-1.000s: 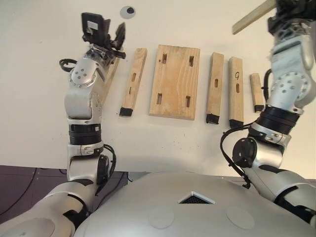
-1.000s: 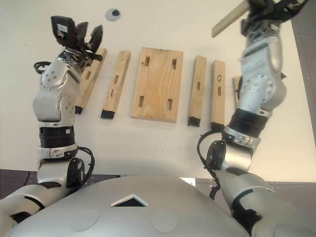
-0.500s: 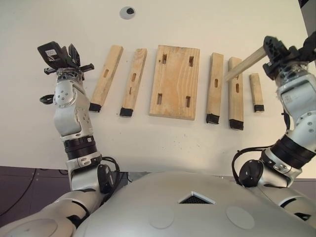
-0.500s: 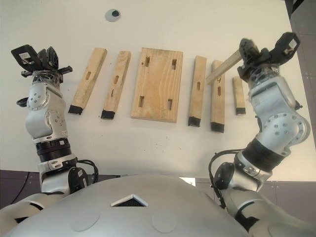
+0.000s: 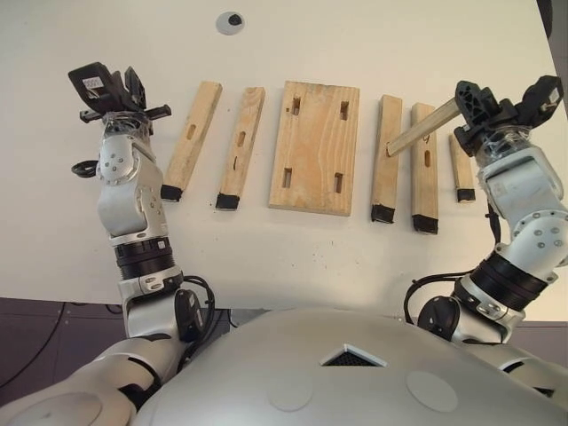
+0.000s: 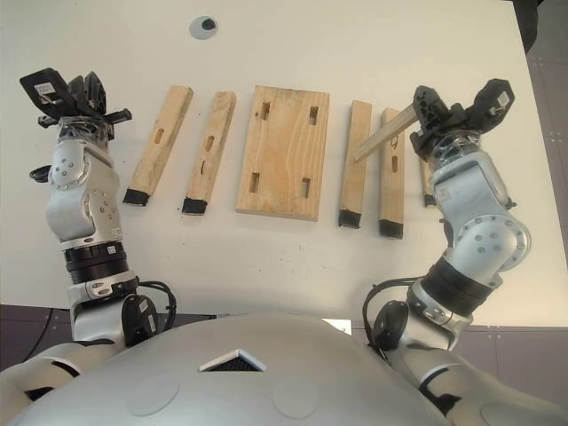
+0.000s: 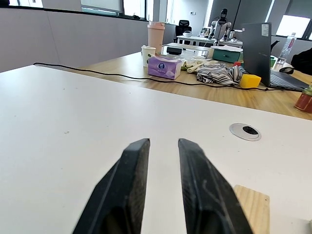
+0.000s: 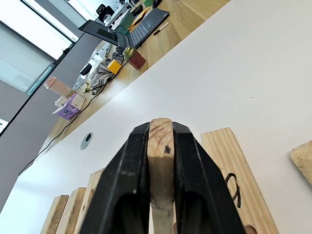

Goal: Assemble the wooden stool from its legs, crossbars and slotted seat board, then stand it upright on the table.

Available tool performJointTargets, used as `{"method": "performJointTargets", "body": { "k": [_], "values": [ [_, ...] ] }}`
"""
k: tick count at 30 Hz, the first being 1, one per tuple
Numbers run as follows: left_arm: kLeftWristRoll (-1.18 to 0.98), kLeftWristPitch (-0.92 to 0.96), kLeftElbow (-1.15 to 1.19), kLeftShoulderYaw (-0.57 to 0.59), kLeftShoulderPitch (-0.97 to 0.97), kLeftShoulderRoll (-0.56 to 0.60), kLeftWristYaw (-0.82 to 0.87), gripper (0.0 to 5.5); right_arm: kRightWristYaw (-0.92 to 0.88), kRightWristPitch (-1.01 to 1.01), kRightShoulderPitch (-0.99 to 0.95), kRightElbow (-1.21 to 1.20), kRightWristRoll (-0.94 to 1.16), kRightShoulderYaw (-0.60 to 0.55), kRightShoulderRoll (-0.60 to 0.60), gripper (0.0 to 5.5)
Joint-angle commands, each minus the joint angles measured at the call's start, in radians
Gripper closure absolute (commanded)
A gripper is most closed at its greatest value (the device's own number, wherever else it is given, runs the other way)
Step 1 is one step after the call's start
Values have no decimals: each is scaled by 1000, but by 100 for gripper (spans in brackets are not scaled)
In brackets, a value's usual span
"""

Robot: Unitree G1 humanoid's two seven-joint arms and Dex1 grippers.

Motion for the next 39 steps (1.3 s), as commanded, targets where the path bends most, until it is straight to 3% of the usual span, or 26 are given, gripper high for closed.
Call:
{"method": "performJointTargets", "body": {
  "k": [1, 10, 25, 39],
  "values": [
    [17, 2, 38, -29, -46, 23, -24, 447, 5, -72, 69, 36, -46, 3, 40, 510],
    [34, -15, 90, -65, -100, 33, -60, 447, 90, -259, 101, 49, -205, 108, 19, 510],
    [34, -4, 95, -84, -110, 45, -82, 447, 294, -580, 211, 17, -639, 471, -32, 510],
    [34, 5, 105, -94, -128, 54, -89, 447, 333, -710, 273, 93, -778, 478, -17, 510]
  ]
}}
